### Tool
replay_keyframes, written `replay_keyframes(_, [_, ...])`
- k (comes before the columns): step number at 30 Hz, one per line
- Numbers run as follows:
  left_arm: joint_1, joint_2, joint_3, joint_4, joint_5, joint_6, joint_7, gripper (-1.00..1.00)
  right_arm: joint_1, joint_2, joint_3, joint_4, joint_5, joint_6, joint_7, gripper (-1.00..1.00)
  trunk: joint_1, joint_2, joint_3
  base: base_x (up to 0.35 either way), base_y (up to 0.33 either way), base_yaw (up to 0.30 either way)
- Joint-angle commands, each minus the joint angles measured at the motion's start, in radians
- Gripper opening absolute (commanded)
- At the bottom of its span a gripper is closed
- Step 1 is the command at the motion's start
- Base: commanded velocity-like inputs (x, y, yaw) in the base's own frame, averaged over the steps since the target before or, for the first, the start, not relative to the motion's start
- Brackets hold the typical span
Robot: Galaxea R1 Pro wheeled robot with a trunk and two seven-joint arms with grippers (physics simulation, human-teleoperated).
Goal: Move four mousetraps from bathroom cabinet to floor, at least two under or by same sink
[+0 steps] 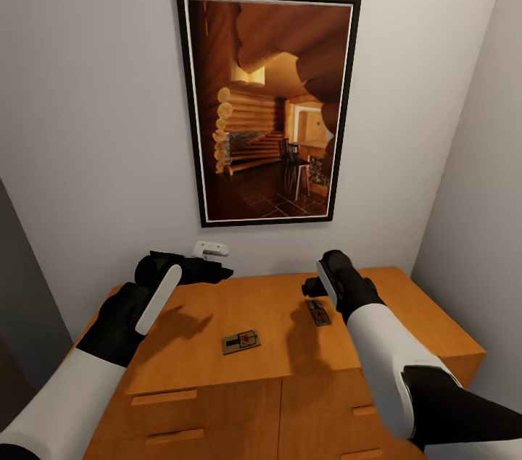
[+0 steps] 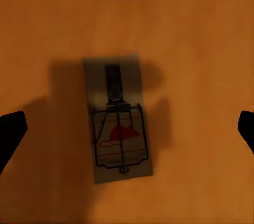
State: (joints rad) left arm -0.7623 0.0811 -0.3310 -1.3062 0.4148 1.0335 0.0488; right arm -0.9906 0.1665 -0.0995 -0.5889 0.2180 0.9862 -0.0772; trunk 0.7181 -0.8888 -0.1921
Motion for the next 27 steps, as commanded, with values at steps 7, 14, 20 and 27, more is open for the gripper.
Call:
replay_keyframes(7, [-0.001, 0.001, -0.002, -0.001, 0.006, 0.002, 0.005, 1.00, -0.012, 0.001, -0.006, 0.030, 0.003, 0.001, -0.001, 1.00, 0.000, -0.001, -0.002, 0.000, 0.000, 0.000])
replay_keyframes(14, [-0.001, 0.000, -0.002, -0.001, 0.006, 0.002, 0.005, 1.00, -0.019, 0.000, -0.007, 0.039, 0.003, -0.004, -0.001, 1.00, 0.000, -0.001, -0.002, 0.000, 0.000, 0.000])
replay_keyframes(20, [-0.001, 0.000, -0.002, -0.001, 0.006, 0.002, 0.005, 1.00, -0.041, -0.002, -0.009, 0.088, 0.000, -0.036, -0.001, 1.00, 0.000, -0.001, -0.002, 0.000, 0.000, 0.000])
replay_keyframes(27, [-0.001, -0.002, -0.003, -0.001, 0.006, 0.002, 0.005, 1.00, -0.071, -0.010, -0.011, 0.200, -0.002, -0.112, -0.001, 1.00, 0.000, -0.001, -0.002, 0.000, 0.000, 0.000])
